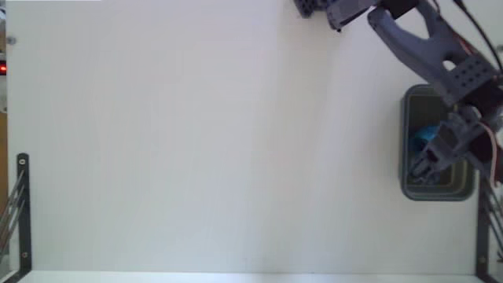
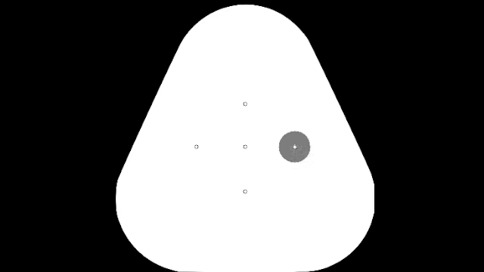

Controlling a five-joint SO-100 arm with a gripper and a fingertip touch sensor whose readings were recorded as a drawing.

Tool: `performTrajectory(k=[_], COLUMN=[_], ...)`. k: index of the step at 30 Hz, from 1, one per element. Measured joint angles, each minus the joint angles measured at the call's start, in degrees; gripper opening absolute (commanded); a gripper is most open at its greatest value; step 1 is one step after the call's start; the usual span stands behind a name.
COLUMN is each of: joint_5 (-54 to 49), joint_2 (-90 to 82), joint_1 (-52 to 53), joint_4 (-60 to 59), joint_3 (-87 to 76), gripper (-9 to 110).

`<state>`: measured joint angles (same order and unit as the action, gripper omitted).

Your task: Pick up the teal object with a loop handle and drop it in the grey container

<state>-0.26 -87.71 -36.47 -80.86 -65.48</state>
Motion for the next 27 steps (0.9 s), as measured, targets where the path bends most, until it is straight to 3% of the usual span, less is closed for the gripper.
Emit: performTrajectory(k=[27], joint_5=[0.18], joint_2=[-11.16], joint_1=[7.21], joint_4=[0.09], joint_3=[-11.43], gripper=[110])
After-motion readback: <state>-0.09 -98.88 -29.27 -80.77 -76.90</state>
